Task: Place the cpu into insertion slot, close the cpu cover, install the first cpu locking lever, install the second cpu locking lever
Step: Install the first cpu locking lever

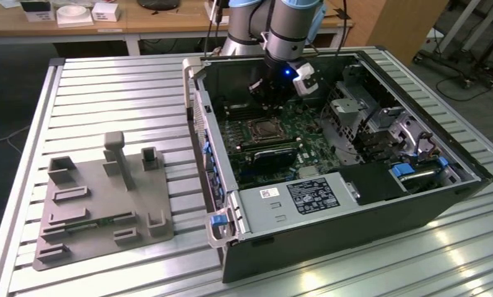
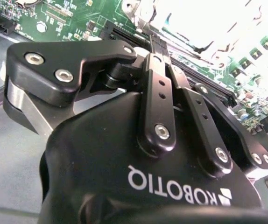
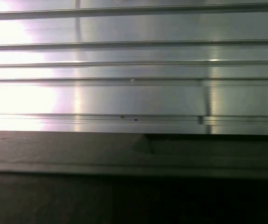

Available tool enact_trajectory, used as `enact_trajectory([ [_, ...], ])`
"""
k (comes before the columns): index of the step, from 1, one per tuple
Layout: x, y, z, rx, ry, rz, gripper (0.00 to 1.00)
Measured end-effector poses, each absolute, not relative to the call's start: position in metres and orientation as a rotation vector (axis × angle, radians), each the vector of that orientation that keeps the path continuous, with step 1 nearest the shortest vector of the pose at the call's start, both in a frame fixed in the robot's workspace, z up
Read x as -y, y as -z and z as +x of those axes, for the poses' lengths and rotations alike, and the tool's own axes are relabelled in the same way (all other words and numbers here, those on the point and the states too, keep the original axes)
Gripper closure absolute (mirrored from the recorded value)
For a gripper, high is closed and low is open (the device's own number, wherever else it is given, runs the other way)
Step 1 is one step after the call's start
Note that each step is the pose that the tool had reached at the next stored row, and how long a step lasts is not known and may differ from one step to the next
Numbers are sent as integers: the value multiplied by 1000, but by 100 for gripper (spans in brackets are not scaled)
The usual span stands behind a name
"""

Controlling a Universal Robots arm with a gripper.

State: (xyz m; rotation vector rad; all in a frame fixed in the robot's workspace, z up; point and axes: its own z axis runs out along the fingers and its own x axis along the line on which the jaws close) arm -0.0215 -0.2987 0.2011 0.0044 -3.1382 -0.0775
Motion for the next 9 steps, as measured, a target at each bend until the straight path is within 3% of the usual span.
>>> enact_trajectory([
  [9, 299, -201, -22, 3138, 71, 4, 90],
])
